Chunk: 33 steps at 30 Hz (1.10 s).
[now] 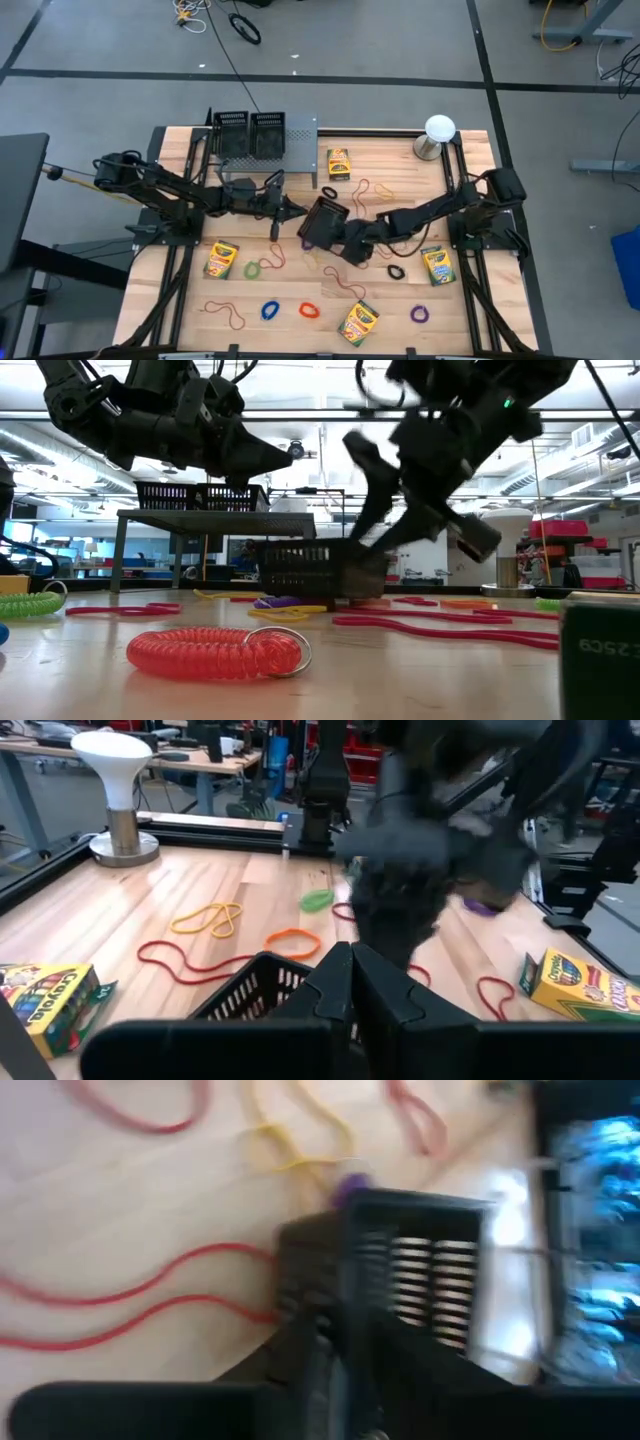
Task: Pick & Place Office Desk Supplies
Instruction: Put the black bin on the shelf
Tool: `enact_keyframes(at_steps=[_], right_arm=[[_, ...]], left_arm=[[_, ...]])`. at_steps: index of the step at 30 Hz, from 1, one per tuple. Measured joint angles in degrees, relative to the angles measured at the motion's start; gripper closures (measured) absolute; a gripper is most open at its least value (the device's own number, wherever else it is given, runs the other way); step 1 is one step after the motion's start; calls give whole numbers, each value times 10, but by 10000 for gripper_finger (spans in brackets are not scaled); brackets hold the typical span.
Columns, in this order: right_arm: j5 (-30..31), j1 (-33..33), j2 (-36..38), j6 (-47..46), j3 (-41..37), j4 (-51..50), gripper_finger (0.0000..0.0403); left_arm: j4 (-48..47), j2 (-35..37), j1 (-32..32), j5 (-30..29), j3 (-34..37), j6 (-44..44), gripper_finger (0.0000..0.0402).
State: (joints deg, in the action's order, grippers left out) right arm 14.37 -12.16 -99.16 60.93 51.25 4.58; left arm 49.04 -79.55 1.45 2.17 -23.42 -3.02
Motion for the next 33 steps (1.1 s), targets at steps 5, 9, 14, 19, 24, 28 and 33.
enact_keyframes(at_steps=[5,9,14,19,24,28,33], right_arm=[[93,-28,35,-70,1,-22,251],[101,-35,74,-238,1,-141,241],[66,-21,115,-477,-24,-232,282],[75,-10,171,-580,-139,-95,380],[87,28,244,-655,-259,110,385],[65,84,289,-681,-318,213,397],[62,150,317,-680,-348,279,392]], left_arm=[[3,0,0,9,0,2,385],[5,0,0,10,0,3,385],[10,0,0,12,0,-2,385],[-21,0,-8,52,-15,-28,386],[-160,0,-36,36,-81,20,396],[-339,0,-59,-16,-160,51,396],[-502,-2,-93,-54,-231,61,375]])
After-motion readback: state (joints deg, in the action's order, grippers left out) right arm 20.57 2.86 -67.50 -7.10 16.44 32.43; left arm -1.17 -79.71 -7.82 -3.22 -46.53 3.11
